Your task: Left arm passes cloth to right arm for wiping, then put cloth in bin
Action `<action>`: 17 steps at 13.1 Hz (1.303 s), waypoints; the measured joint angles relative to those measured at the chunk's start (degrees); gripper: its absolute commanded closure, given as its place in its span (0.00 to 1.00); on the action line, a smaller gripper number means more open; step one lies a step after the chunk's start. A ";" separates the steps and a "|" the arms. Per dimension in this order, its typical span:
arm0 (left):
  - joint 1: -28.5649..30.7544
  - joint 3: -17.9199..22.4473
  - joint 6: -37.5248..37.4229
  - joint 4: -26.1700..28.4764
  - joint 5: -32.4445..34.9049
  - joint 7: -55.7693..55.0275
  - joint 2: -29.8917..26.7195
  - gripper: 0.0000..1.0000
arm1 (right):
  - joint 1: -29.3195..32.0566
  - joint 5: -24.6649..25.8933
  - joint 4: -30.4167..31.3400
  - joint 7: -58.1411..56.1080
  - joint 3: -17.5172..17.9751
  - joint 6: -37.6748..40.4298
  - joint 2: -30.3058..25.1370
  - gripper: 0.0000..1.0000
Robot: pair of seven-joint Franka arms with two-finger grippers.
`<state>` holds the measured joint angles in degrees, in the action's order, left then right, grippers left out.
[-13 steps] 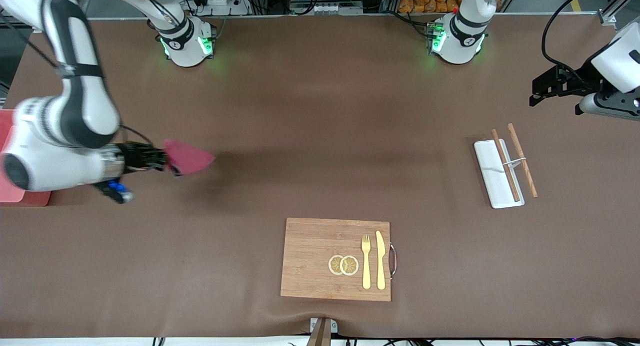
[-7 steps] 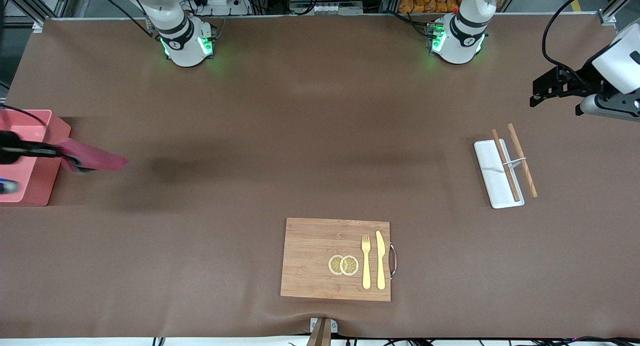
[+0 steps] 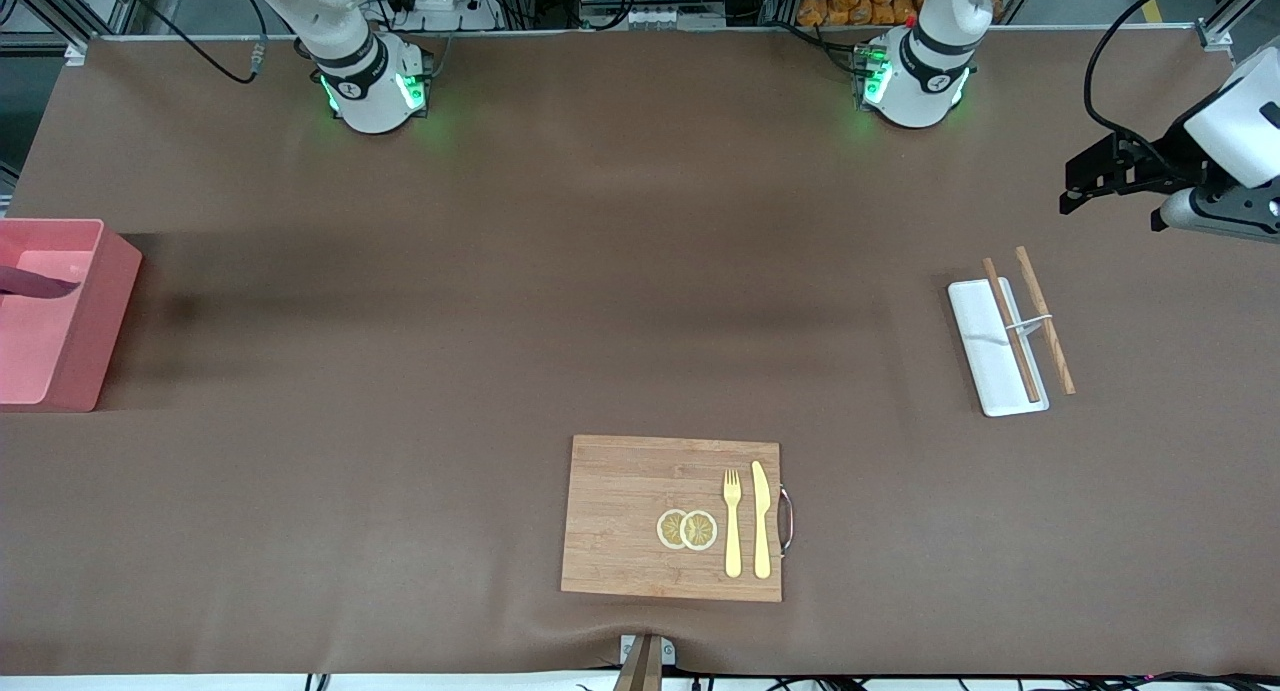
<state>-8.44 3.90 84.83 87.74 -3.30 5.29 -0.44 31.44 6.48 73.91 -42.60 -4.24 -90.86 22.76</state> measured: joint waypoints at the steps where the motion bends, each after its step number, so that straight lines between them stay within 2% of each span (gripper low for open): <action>1: 0.00 0.01 0.00 0.00 0.00 0.00 0.00 0.00 | 2.06 0.01 0.01 -2.84 0.01 -3.20 1.82 1.00; 5: 0.00 -0.01 0.02 0.01 -0.01 0.00 0.00 0.00 | 7.37 -0.20 0.16 -7.90 0.12 -14.81 13.15 1.00; 6: 0.00 -0.01 0.03 0.01 -0.01 0.00 0.01 0.00 | 7.77 -0.68 0.20 -8.22 0.19 -17.00 15.86 0.68; 7: -0.01 -0.02 0.03 0.02 -0.02 0.00 0.01 0.00 | 7.90 -1.47 0.29 -8.61 0.27 -19.17 18.17 0.01; 9: -0.02 -0.05 0.04 0.00 -0.03 0.00 0.01 0.00 | 7.99 -3.50 0.56 -10.34 0.36 -21.97 21.57 0.00; 12: -0.03 -0.06 0.04 0.01 -0.03 0.00 0.01 0.00 | 8.01 -4.12 -0.09 -14.81 0.38 -21.55 22.08 0.00; 14: -0.03 -0.07 0.04 0.01 -0.03 0.00 0.01 0.00 | 8.00 -4.18 -2.28 -16.38 0.74 -15.55 20.64 0.00; 17: -0.03 -0.07 0.04 0.01 -0.03 0.00 0.01 0.00 | 6.67 -4.43 -8.90 -16.26 2.12 -4.97 18.44 0.00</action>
<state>-8.48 3.83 84.87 87.74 -3.33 5.29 -0.43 38.10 2.05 65.01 -58.86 -2.13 -95.83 41.20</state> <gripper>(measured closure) 0.000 0.000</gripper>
